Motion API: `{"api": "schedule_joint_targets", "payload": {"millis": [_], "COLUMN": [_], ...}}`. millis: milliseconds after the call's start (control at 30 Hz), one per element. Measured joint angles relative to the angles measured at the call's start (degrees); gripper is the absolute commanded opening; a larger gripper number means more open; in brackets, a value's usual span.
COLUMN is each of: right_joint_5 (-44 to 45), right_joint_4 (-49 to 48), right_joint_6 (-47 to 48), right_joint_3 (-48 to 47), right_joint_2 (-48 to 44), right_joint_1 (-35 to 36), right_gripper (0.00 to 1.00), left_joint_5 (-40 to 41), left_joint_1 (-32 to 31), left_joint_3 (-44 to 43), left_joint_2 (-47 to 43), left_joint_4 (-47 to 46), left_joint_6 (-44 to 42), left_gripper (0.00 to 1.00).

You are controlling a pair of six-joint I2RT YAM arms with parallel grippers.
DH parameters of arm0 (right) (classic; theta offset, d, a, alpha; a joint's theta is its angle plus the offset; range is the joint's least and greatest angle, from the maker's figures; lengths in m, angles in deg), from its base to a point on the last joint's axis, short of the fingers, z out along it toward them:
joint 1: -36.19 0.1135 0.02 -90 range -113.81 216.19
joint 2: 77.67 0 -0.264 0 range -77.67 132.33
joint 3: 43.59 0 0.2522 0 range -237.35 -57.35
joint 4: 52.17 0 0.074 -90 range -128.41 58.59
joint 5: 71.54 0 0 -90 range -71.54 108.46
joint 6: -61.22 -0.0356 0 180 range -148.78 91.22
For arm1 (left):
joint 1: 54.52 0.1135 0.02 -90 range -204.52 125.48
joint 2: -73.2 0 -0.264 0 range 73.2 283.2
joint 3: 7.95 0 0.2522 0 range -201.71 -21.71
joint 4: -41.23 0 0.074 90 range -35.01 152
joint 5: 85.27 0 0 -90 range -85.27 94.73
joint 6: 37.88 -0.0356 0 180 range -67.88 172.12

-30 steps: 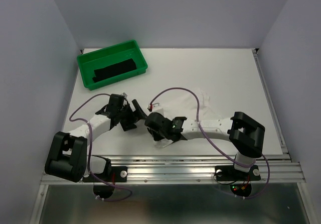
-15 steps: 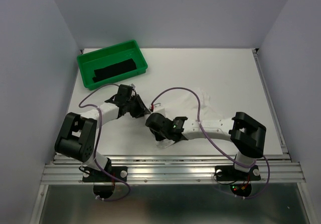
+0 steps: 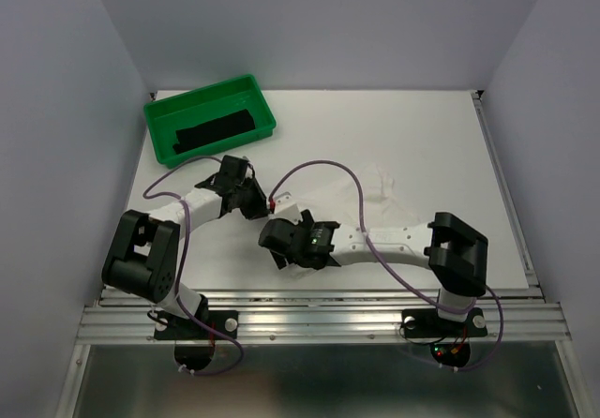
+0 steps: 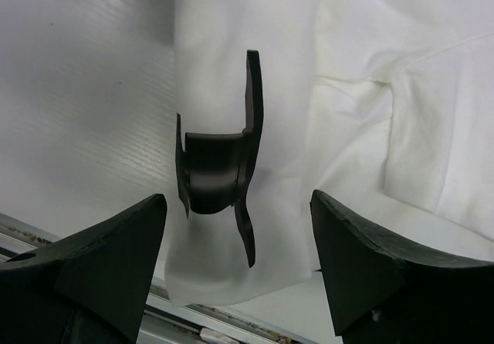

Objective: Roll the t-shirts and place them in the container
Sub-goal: Roll the T-shirt to the center of the board.

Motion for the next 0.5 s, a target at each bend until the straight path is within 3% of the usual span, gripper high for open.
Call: {"api": "schedule_joint_targets", "payload": {"millis": [500], "right_joint_5": [12.83], "right_joint_4": [7.15], "right_joint_6": [1.55], "right_joint_3": [-7.54], "right_joint_2": [13.27], "right_joint_1": [6.88], "right_gripper": [0.78], "left_joint_5": [0.98], "left_joint_1": [0.00], "left_joint_3": [-1.14], "left_joint_2": [0.00], "left_joint_4": [2.47], "left_joint_6": [0.37], "left_gripper": [0.00]}}
